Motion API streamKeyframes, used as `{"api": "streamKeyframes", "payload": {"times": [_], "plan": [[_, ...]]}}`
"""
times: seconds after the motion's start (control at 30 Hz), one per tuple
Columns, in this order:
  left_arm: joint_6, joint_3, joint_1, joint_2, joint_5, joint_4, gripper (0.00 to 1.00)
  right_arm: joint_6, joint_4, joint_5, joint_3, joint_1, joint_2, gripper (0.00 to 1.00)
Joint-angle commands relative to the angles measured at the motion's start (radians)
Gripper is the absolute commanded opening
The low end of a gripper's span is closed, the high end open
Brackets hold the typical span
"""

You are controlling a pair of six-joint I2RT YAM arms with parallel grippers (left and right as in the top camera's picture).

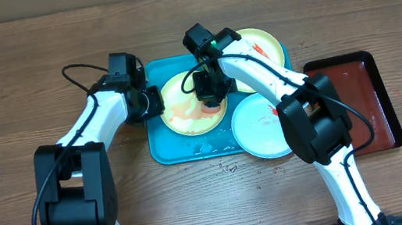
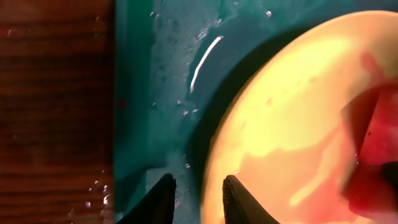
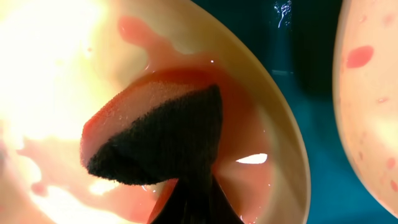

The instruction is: Clean dirty plates on tray and stack at the side

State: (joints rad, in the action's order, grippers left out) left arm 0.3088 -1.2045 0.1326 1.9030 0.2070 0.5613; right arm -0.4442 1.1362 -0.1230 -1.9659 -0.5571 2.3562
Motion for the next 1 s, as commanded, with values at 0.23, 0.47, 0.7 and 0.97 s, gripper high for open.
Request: {"api": "streamKeyframes", "payload": {"times": [0.23, 0.47, 0.7, 0.97], "plan": [[-0.036, -0.006, 0.042, 0.028, -0.023, -0.013, 0.29, 0.004, -0.004, 0.021, -0.017, 0.001, 0.015, 0.04], [-0.031, -0.006, 0.042, 0.099, -0.023, -0.02, 0.04, 0.004, -0.003, 0.021, -0.017, 0.001, 0.015, 0.04], [-0.024, -0.034, 0.031, 0.096, -0.023, -0.023, 0.04, 0.004, -0.004, -0.023, -0.018, 0.001, 0.014, 0.04], [-0.034, -0.182, 0.01, 0.045, -0.024, 0.085, 0.04, 0.054, 0.021, -0.061, -0.079, 0.015, -0.091, 0.04]]}}
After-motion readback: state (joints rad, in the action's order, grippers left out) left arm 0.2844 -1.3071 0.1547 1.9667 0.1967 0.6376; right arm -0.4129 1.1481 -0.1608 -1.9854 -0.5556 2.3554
